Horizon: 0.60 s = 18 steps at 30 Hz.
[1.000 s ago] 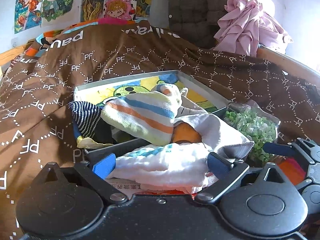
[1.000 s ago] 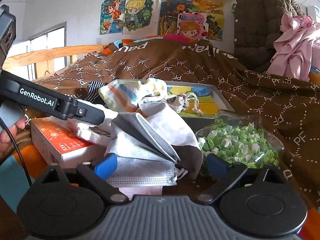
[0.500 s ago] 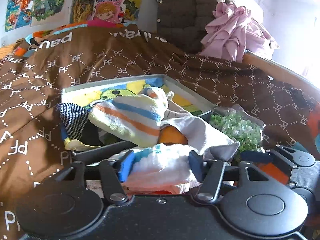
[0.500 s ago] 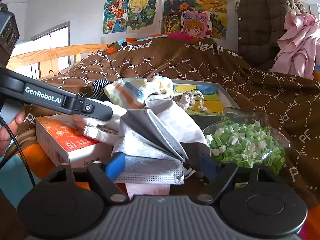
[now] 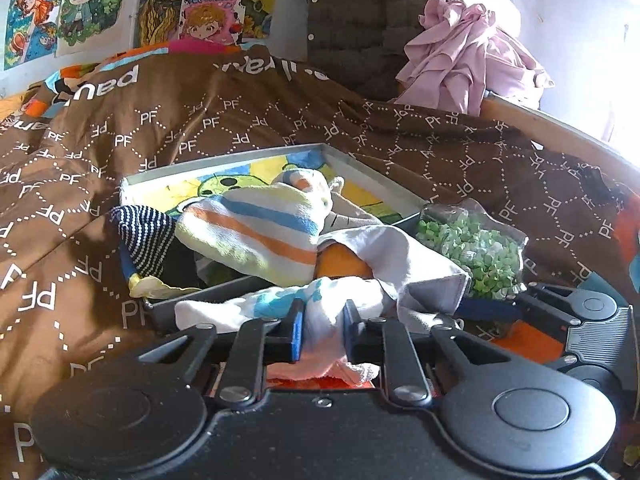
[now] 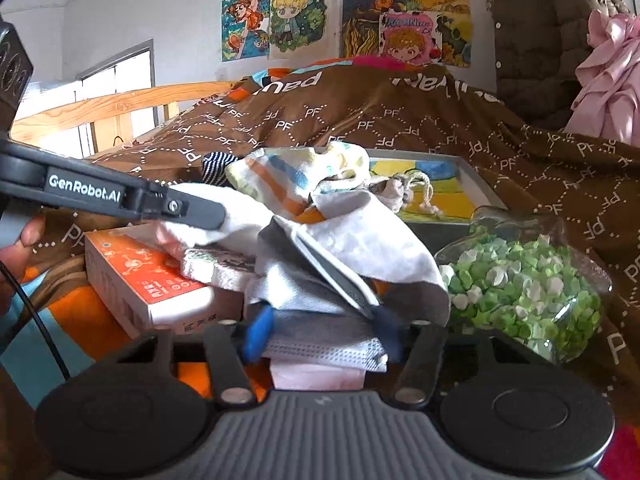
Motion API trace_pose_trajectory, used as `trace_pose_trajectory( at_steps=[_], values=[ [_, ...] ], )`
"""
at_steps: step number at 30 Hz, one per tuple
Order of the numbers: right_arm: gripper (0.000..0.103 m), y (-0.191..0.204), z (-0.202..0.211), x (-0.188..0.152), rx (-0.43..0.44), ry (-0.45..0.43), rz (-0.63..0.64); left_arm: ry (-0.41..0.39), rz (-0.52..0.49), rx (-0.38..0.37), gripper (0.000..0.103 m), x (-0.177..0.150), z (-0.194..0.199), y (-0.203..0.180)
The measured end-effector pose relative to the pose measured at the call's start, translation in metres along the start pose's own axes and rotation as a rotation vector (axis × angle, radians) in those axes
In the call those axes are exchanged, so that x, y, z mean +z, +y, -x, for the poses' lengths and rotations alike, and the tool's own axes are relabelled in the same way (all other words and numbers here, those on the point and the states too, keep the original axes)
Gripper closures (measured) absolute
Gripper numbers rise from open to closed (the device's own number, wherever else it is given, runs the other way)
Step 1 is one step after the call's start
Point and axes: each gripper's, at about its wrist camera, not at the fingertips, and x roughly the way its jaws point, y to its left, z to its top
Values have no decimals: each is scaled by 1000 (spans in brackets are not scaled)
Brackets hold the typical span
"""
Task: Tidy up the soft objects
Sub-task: 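Close the right tool on the grey mask while the left tool lifts the white cloth toward the tray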
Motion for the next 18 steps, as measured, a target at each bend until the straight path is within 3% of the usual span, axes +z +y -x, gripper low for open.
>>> trace_pose_trajectory(
  at_steps=[6, 18],
  values=[
    [88, -1, 5, -1, -13, 1, 12, -51, 17, 13, 86, -5, 12, -3],
    [99, 2, 18, 1, -27, -34, 38, -66, 39, -3, 87, -10, 26, -10]
  ],
)
